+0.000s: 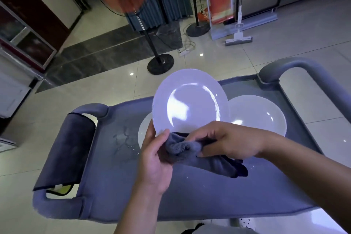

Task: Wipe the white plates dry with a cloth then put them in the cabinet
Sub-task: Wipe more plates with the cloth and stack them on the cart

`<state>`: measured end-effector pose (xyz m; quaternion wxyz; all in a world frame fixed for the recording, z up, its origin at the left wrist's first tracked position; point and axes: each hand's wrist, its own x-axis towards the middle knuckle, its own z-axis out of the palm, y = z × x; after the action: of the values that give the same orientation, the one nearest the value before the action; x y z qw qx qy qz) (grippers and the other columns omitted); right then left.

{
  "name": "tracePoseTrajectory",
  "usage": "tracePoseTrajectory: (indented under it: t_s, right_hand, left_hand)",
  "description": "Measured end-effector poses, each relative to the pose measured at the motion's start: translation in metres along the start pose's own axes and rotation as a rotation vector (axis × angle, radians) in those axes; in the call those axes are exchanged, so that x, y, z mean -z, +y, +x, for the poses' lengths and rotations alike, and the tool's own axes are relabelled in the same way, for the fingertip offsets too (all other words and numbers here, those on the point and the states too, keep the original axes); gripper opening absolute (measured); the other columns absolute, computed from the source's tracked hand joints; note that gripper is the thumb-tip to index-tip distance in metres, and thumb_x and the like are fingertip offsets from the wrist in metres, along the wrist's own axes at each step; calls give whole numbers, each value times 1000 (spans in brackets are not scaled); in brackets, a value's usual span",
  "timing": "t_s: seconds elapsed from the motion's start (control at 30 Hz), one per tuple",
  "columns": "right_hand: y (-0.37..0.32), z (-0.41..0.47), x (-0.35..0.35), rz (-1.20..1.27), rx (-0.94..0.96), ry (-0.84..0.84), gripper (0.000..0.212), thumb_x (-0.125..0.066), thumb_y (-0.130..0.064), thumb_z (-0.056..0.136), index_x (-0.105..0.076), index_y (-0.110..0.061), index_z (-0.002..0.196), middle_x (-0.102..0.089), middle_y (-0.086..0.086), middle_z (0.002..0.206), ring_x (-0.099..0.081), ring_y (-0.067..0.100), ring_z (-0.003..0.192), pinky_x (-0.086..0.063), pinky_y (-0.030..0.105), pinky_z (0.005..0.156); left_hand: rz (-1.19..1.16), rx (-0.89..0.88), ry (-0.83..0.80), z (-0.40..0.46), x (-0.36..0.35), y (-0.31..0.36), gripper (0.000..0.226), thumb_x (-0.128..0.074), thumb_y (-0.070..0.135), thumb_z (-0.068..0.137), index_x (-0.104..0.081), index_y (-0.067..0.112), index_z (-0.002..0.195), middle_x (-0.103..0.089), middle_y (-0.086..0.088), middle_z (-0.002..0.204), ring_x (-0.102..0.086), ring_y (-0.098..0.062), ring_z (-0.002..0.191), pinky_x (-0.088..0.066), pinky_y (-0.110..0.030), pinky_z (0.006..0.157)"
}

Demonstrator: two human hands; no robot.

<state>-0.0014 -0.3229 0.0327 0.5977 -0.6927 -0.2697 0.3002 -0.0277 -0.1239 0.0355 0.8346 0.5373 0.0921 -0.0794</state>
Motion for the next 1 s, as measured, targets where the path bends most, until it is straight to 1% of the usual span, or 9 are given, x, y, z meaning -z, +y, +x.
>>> tracePoseTrajectory:
  t_s: [0.1, 0.2, 0.37, 0.5, 0.63, 0.7, 0.77, 0.83, 1.0]
  right_hand:
    - [18, -22, -1, -1, -45, 87, 32, -52, 10, 94, -70, -15, 104, -65, -11, 87, -57, 7, 81, -45, 22, 77]
    - [41, -49, -7, 17, -86, 340, 38, -51, 7, 97, -69, -27, 95, -60, -6, 81, -53, 13, 76, -44, 28, 71]
    - [62, -92, 3, 434, -139, 840, 48, -48, -1, 102, -67, -41, 119, -74, 2, 112, -67, 25, 109, -58, 51, 81]
    - [40, -101, 26, 298, 16, 1026, 37, -48, -2, 103, -66, -32, 116, -72, -3, 107, -67, 23, 104, -55, 48, 86]
    - [-18, -83, 25, -132, 429, 960, 36, -53, 2, 95, -57, -33, 103, -58, -17, 90, -51, 9, 83, -42, 25, 77]
    - [-36, -62, 9, -392, 507, 819, 38, -57, -4, 91, -54, -26, 121, -60, -13, 122, -55, 10, 121, -41, 27, 101]
    - [-39, -38, -10, -624, 460, 648, 56, -63, -17, 87, -47, -19, 141, -38, -5, 158, -25, 14, 151, -23, 41, 120]
    - [-31, -18, -26, -875, 371, 614, 76, -59, -40, 86, -31, -26, 156, -15, -6, 168, -4, 14, 156, -10, 53, 120]
    - [-16, 3, -36, -917, 319, 646, 72, -26, -56, 94, -13, -32, 161, -5, -10, 169, 3, 12, 155, -9, 52, 120]
  left_hand:
    - [95, -42, -32, 0, -2, -4, 51, -57, 5, 79, -67, 28, 124, -72, -5, 117, -71, -27, 100, -58, -49, 72]
    - [114, -73, -14, -1, -2, 0, 52, -56, 3, 74, -66, 28, 119, -72, 6, 115, -72, -16, 98, -57, -63, 77]
    - [61, -98, -12, -9, 1, -2, 54, -56, 3, 75, -70, 37, 114, -65, 6, 125, -67, -19, 107, -57, -60, 78]
    - [16, -87, -17, -21, -5, -12, 61, -55, 0, 77, -64, 32, 128, -65, 0, 126, -66, -25, 109, -57, -58, 77]
    - [-60, -87, -46, -35, -18, -19, 58, -53, -3, 76, -69, 30, 121, -68, -3, 120, -67, -25, 105, -59, -48, 72]
    - [-105, -81, -60, -42, -26, -21, 55, -52, -5, 74, -73, 28, 113, -71, -5, 114, -69, -24, 101, -60, -43, 69]
    - [-119, -89, -73, -50, -31, -20, 54, -52, -5, 72, -75, 27, 109, -73, -7, 109, -70, -25, 98, -61, -41, 69]
    - [-114, -100, -75, -57, -32, -18, 55, -51, -5, 72, -76, 26, 110, -73, -9, 109, -71, -25, 98, -61, -41, 71]
    - [-57, -168, -17, -70, -31, -15, 56, -51, -5, 72, -75, 25, 113, -72, -8, 109, -69, -23, 97, -60, -36, 72]
